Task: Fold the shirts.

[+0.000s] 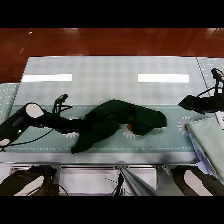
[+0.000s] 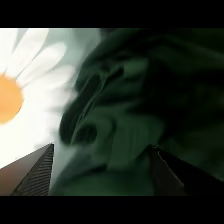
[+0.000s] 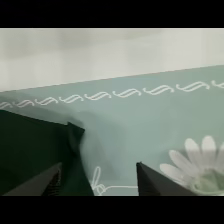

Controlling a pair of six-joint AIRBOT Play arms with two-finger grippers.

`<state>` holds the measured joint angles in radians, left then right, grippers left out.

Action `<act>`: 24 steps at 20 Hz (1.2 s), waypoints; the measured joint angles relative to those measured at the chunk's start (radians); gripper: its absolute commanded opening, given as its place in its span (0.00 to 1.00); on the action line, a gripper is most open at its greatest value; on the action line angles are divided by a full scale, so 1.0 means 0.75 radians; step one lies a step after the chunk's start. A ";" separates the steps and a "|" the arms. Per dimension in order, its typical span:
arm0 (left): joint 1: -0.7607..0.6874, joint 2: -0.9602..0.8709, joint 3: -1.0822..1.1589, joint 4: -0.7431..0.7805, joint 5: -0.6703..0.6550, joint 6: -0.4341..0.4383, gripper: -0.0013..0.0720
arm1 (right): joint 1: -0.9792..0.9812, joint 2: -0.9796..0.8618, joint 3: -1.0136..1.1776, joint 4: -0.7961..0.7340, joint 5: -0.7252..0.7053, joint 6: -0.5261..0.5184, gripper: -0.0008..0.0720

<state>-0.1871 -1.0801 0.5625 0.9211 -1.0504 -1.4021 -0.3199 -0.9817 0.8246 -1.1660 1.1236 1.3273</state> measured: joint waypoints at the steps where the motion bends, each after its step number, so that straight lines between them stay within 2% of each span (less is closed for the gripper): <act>1: -0.019 -0.047 -0.003 -0.046 0.018 0.038 0.52 | -0.003 0.000 -0.003 0.020 0.005 0.000 0.76; 2: -0.037 -0.089 -0.004 -0.080 0.027 0.071 0.25 | -0.006 0.000 -0.004 0.035 0.013 -0.003 0.77; 4: -0.063 -0.163 -0.006 -0.137 0.049 0.118 0.10 | -0.008 -0.002 -0.006 0.052 0.031 -0.007 0.77; 5: -0.068 -0.186 -0.006 -0.154 0.053 0.132 0.07 | -0.009 -0.007 -0.007 0.061 0.045 -0.010 0.78; 11: -0.055 -0.227 -0.006 -0.195 0.053 0.171 0.07 | -0.009 -0.111 -0.119 0.237 0.119 -0.098 0.78; 15: -0.049 -0.228 -0.006 -0.199 0.039 0.185 0.07 | -0.008 -0.225 -0.205 0.336 0.054 -0.138 0.77; 18: -0.048 -0.228 -0.006 -0.201 0.028 0.190 0.07 | 0.055 -0.310 -0.230 0.411 -0.013 -0.145 0.72; 19: -0.048 -0.228 -0.004 -0.200 0.024 0.191 0.07 | 0.095 -0.337 -0.235 0.426 -0.044 -0.143 0.61; 20: -0.048 -0.228 0.002 -0.197 0.019 0.193 0.07 | 0.133 -0.358 -0.238 0.434 -0.077 -0.142 0.45; 21: -0.048 -0.229 0.013 -0.193 0.018 0.194 0.07 | 0.171 -0.374 -0.239 0.439 -0.106 -0.139 0.23; 22: -0.048 -0.229 0.027 -0.193 0.016 0.194 0.07 | 0.197 -0.386 -0.237 0.441 -0.131 -0.138 0.08; 24: -0.048 -0.228 0.072 -0.193 0.016 0.200 0.06 | 0.224 -0.395 -0.205 0.422 -0.145 -0.134 0.07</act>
<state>-0.2230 -1.2510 0.6167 0.7765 -1.0382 -1.2518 -0.1516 -1.2778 0.6704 -0.8494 1.0145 1.2266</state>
